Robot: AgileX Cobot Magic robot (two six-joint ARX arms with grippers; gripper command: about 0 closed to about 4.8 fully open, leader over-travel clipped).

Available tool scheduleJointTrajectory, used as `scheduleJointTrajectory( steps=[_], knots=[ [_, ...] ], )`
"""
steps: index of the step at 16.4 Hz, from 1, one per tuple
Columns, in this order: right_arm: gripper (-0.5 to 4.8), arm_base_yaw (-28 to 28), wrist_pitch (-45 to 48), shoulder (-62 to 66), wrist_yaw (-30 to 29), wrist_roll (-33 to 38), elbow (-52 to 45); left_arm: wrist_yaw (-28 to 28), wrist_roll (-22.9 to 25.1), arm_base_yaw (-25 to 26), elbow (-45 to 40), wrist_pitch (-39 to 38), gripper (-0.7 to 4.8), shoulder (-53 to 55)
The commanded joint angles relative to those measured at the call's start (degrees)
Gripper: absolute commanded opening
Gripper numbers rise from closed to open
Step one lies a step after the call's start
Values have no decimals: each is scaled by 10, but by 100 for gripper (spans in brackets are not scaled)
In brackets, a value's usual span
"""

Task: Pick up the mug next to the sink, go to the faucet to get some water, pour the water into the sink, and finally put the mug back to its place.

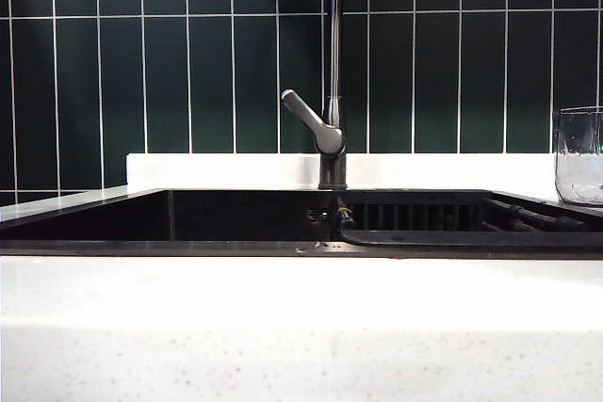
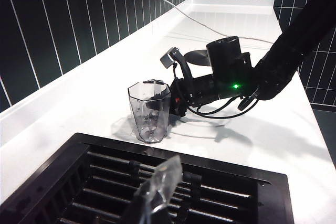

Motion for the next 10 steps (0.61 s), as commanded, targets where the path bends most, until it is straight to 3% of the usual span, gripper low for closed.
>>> scheduleJointTrajectory(
  steps=[1,9,10],
  knots=[
    [100,-5,3,-2,-1,0,1,3,2,-1,0,7,-6,-2],
    [103,-5,4,-26,-1,3,-12,3,7,-1,0,7,-6,-2],
    [122,-5,2,-30,-5,5,-12,3,7,-1,0,7,-6,-2]
  ],
)
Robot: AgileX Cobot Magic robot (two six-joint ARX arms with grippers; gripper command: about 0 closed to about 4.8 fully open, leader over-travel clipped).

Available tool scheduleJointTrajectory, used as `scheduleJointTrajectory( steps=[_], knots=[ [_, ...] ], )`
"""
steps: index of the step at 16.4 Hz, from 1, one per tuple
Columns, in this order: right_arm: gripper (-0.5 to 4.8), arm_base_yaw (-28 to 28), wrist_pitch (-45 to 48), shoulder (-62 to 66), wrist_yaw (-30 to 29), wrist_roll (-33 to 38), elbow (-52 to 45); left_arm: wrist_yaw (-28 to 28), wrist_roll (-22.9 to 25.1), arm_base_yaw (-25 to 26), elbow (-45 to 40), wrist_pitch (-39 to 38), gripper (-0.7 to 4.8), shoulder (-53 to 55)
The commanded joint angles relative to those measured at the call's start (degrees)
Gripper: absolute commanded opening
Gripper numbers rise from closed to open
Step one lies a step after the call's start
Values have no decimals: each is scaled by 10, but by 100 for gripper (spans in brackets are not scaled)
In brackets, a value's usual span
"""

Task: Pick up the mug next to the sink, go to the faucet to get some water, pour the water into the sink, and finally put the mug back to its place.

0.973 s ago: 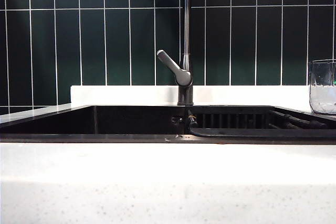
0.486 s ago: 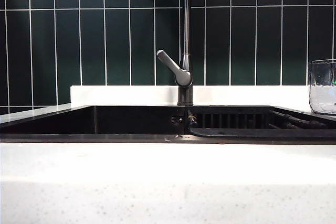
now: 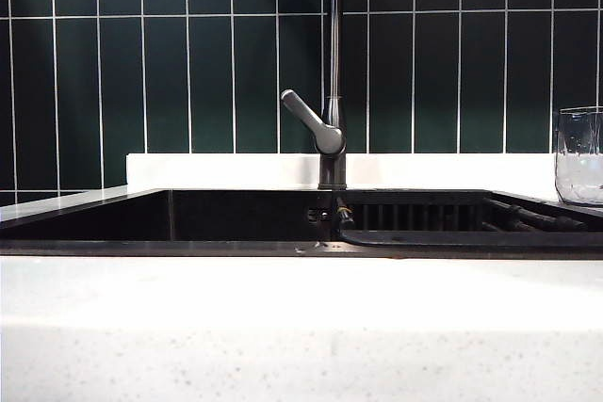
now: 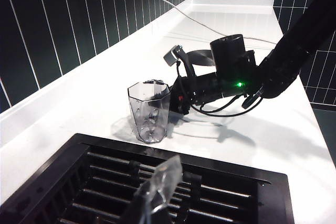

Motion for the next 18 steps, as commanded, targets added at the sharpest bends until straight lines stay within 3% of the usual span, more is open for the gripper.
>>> scheduleJointTrajectory(
  steps=[1,10,18],
  knots=[
    [123,-1,3,-12,-11,5,1,3,4,-1,0,6,-6,-2],
    [150,-1,-6,-42,-11,6,-28,10,4,-1,0,2,-6,-2],
    [154,-1,-83,-116,10,3,-28,22,5,-1,0,-9,-6,-2]
  ],
)
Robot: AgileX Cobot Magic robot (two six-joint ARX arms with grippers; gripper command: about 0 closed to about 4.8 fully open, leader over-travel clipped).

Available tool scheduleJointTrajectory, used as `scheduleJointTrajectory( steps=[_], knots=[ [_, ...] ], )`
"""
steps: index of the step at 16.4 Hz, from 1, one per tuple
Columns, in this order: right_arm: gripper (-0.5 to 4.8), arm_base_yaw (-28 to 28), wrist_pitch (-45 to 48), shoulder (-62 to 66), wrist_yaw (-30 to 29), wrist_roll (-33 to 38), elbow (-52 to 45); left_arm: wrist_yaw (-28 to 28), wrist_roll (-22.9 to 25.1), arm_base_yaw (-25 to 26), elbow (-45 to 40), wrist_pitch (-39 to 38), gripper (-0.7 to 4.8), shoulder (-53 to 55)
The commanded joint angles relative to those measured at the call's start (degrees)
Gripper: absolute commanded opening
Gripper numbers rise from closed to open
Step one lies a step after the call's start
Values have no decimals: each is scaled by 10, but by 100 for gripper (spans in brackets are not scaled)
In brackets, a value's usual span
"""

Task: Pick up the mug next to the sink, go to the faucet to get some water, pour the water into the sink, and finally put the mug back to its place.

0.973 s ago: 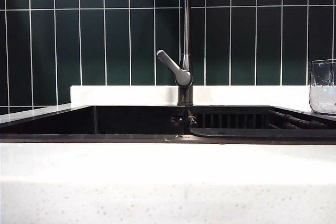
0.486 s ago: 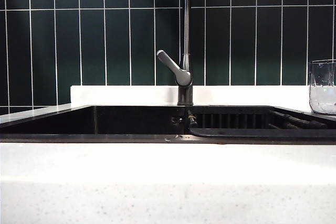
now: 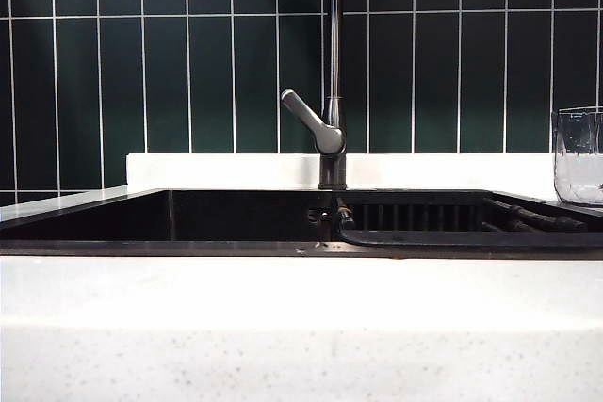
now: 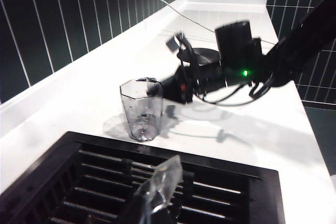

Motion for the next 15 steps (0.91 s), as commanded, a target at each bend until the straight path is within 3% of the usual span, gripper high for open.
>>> scheduleJointTrajectory(
  steps=[1,4,9,15],
  knots=[
    [160,0,-46,-31,17,-3,1,8,4,-1,0,-1,-6,-2],
    [163,0,-95,-48,20,-28,0,13,4,-1,0,-5,-6,-2],
    [162,0,-96,-84,25,-30,-31,19,10,-1,0,-24,-6,-2],
    [162,1,-124,-229,50,45,-110,33,13,-1,0,-35,-6,-3]
  ],
)
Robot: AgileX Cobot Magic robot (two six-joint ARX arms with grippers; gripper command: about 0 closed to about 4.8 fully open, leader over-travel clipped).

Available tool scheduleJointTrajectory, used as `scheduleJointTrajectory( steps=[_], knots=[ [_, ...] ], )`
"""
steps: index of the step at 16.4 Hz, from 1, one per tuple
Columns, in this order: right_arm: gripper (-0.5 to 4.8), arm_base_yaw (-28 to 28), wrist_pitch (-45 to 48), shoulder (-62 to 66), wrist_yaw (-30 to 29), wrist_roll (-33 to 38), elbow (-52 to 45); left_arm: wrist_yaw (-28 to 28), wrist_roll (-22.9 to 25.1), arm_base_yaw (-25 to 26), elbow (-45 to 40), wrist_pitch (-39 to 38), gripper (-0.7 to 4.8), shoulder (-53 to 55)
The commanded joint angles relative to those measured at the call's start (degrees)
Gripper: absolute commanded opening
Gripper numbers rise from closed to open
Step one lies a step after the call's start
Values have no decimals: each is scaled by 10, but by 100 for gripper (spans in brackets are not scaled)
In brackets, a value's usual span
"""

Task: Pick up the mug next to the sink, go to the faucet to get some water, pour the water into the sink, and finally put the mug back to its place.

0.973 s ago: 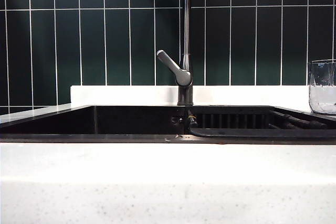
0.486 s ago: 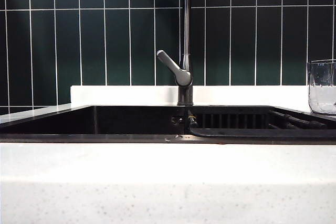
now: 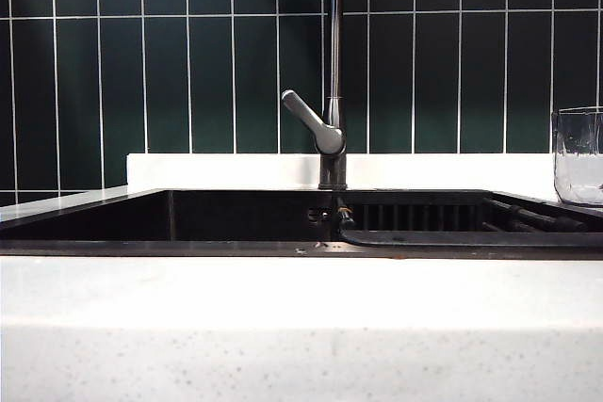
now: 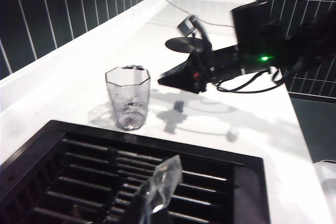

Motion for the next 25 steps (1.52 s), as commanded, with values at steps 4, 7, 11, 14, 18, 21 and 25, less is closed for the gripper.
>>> scheduleJointTrajectory(
  steps=[4,7,11,14,18,21,25],
  knots=[
    [161,24,-61,-210,5,65,-54,2,8,-1,-21,-4,-6,-37],
    [110,40,-131,-366,34,66,-66,-80,21,0,-77,-5,-6,-134],
    [39,41,-217,-477,38,67,-67,-204,27,3,-152,-27,-6,-289],
    [33,43,-266,-534,37,68,-67,-334,31,4,-212,-71,-6,-440],
    [-6,44,-280,-572,31,69,-67,-399,40,4,-265,-183,-6,-597],
    [-6,44,-286,-586,17,71,-67,-433,40,4,-275,-266,-6,-681],
    [-6,44,-326,-639,38,72,-67,-473,20,3,-275,-363,-6,-785]
  ],
)
